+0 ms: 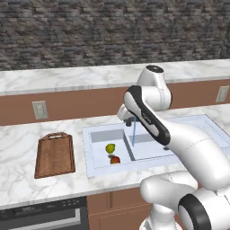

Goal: Pick the pear, mango from the sink and place them on the cutting board to airdry. Then turn off the sink faucet.

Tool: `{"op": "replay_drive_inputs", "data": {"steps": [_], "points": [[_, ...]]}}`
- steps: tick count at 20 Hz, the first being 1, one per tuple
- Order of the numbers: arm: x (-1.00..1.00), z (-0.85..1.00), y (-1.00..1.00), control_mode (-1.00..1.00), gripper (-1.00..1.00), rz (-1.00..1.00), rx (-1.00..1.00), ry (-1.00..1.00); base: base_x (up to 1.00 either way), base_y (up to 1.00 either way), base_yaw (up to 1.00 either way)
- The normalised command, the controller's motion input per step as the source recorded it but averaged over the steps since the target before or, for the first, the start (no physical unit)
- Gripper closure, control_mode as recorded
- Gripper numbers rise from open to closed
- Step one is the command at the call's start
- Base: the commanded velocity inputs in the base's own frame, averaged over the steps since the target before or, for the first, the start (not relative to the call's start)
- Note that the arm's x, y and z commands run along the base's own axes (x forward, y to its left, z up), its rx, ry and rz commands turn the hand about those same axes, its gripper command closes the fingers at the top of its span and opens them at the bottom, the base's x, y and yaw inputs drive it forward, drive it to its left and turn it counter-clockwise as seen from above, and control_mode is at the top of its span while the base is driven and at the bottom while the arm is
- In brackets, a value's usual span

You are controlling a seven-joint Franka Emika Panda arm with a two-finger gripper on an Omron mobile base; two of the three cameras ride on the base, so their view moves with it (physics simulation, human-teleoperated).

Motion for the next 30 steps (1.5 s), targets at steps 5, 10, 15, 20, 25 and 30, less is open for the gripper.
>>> {"op": "replay_drive_inputs", "data": {"steps": [5, 10, 15, 20, 25, 30], "points": [[0.13, -0.2, 0.1, -1.0, -1.0, 0.08, 0.0, 0.0, 0.0, 0.0, 0.0], [0.07, -0.19, 0.08, -1.0, -1.0, 0.05, 0.0, 0.0, 0.0, 0.0, 0.0], [0.05, -0.22, 0.04, -1.0, -1.0, 0.01, -0.01, 0.02, 0.0, 0.0, 0.0], [0.04, -0.25, 0.02, -1.0, -1.0, 0.0, 0.0, 0.03, 0.0, 0.0, 0.0], [0.0, -0.26, 0.0, -1.0, -1.0, 0.0, 0.0, 0.02, 0.0, 0.0, 0.0], [0.0, -0.25, 0.01, -1.0, -1.0, 0.0, 0.0, 0.0, 0.0, 0.0, 0.0]]}}
